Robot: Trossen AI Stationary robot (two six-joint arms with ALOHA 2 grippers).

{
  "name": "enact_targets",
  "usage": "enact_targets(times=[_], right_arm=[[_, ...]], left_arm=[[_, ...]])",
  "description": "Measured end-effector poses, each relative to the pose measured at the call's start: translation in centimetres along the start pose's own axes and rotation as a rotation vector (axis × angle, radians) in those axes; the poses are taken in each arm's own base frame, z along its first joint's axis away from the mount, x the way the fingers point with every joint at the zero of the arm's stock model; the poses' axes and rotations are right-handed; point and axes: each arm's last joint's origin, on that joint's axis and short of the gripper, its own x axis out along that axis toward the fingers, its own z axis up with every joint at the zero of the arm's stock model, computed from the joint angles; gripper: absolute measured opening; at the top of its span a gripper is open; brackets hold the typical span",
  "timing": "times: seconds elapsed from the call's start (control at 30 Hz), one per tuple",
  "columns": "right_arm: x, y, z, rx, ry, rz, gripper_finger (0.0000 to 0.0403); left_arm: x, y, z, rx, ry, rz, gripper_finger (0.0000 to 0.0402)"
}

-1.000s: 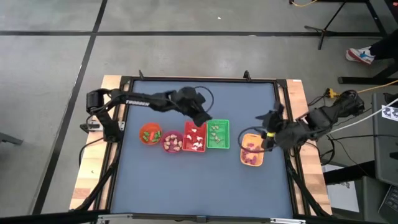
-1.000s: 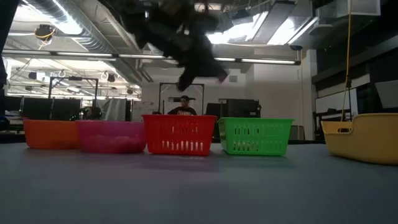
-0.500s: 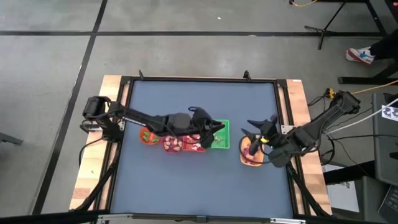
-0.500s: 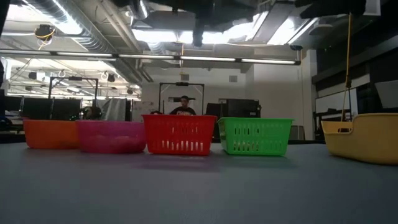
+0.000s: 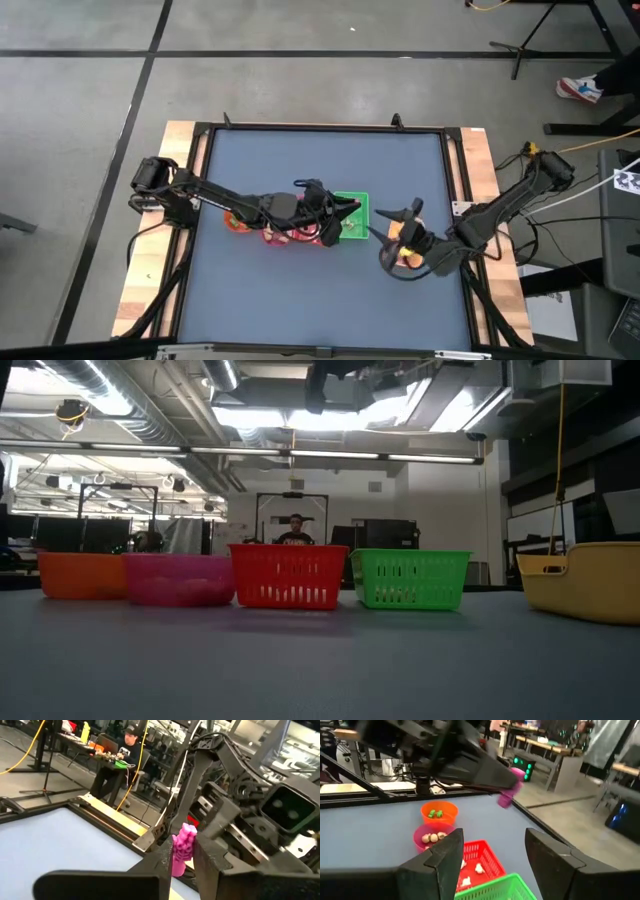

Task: Sort Halloween decoration
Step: Put the pink skeleton toy into the yellow bin

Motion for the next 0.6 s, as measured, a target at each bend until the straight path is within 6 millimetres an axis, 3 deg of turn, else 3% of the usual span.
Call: enact_targets(times=[0.17, 0.4, 0.6], right_arm=[[1.8, 1.0, -0.2, -0.022, -0.028, -0.029, 0.0211], [4.2, 0.6, -0.4, 0.021, -0.033, -0.091, 0.0211], [5.3, 0.7, -0.3, 0.062, -0.036, -0.003, 0.0211]], left_arm=[[-0.1, -0.2, -0.1, -0.002, 0.002, -0.007, 0.0041], [-0.4, -0.8, -0.4, 0.028, 0.009, -0.023, 0.0041], [-0.5, -0.9, -0.4, 0.046, 0.010, -0.026, 0.0041]])
